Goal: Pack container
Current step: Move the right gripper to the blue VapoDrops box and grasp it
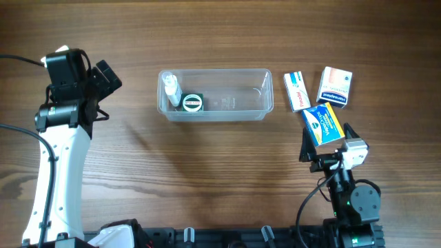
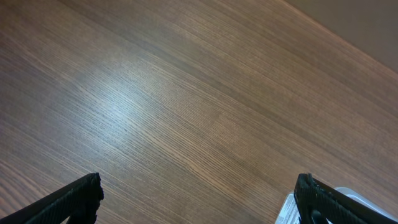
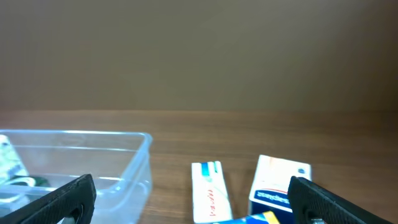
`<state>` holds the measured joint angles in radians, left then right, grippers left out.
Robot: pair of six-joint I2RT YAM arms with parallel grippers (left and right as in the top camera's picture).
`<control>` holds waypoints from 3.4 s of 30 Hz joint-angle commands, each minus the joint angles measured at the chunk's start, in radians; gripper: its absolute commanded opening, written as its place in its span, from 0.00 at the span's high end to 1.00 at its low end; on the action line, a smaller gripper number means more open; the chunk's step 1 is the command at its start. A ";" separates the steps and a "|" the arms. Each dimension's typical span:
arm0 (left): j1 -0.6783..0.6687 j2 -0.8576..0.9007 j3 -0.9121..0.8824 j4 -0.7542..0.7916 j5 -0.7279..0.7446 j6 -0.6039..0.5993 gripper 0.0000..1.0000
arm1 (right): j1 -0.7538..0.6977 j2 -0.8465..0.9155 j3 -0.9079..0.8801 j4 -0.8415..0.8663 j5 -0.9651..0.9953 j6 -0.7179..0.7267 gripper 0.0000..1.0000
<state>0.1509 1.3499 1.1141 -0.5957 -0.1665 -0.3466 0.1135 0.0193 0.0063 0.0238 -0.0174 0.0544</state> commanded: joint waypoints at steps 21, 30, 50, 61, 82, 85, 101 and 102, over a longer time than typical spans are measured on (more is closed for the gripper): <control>0.005 -0.009 0.014 0.000 0.002 -0.002 0.00 | -0.108 0.969 0.986 -0.832 -0.033 -0.157 0.00; 0.005 -0.009 0.014 0.000 0.002 -0.002 0.00 | -0.406 1.278 1.040 -0.782 -0.393 -0.167 0.00; 0.005 -0.009 0.014 0.000 0.002 -0.002 0.00 | -0.327 1.621 1.015 -0.758 -0.245 -0.317 0.00; 0.005 -0.009 0.014 0.000 0.002 -0.002 0.00 | -0.200 1.744 1.015 -0.684 -0.015 -0.320 0.00; 0.005 -0.009 0.014 0.000 0.002 -0.002 0.00 | -0.199 1.542 1.023 -0.663 0.093 -0.379 0.00; 0.005 -0.009 0.014 0.000 0.002 -0.002 0.00 | -0.208 1.563 1.019 -0.650 0.091 -0.393 0.00; 0.005 -0.009 0.014 0.000 0.002 -0.002 0.00 | -0.323 1.616 0.928 -0.605 -0.227 -0.480 0.00; 0.005 -0.009 0.014 0.000 0.002 -0.002 0.00 | -0.323 1.629 0.922 -0.595 -0.218 -0.475 0.00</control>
<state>0.1509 1.3499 1.1145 -0.5991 -0.1665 -0.3466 -0.2077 1.5978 0.9627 -0.5903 -0.1993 -0.4004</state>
